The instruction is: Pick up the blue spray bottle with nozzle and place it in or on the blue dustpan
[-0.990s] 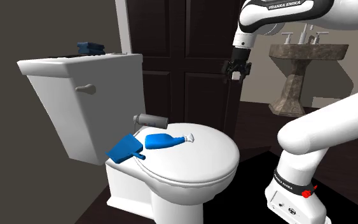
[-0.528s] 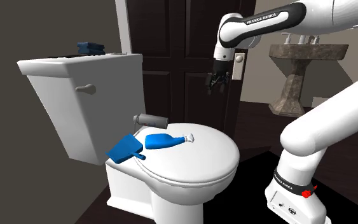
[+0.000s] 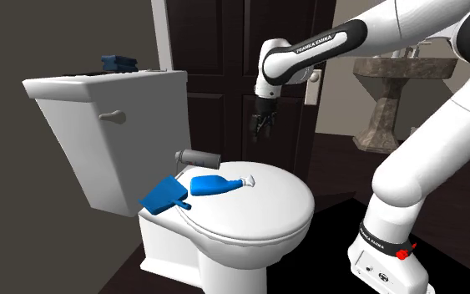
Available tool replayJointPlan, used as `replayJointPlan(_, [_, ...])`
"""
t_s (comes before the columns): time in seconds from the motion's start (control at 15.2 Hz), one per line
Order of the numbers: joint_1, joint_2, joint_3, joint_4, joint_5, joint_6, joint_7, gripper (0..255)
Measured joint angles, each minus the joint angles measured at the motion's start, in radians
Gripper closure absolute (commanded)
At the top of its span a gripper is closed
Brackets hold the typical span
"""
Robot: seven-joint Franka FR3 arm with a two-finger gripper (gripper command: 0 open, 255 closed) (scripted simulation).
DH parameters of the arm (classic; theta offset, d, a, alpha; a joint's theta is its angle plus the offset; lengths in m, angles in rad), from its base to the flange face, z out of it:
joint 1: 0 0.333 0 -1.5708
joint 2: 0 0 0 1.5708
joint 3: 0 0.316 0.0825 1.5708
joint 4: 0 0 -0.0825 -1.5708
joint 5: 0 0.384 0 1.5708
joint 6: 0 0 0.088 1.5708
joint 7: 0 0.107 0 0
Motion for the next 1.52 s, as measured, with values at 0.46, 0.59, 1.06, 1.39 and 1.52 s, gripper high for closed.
replayJointPlan(0.46, [0.082,0.15,0.072,0.011,-0.003,0.124,-0.099,0])
replayJointPlan(0.59, [0.103,0.204,0.095,0.018,-0.011,0.167,-0.123,0])
replayJointPlan(1.06, [0.164,0.335,0.161,0.04,-0.044,0.261,-0.183,0])
replayJointPlan(1.39, [0.17,0.381,0.169,0.017,-0.058,0.329,-0.172,0])
replayJointPlan(1.52, [0.17,0.408,0.17,0.014,-0.068,0.358,-0.166,0])
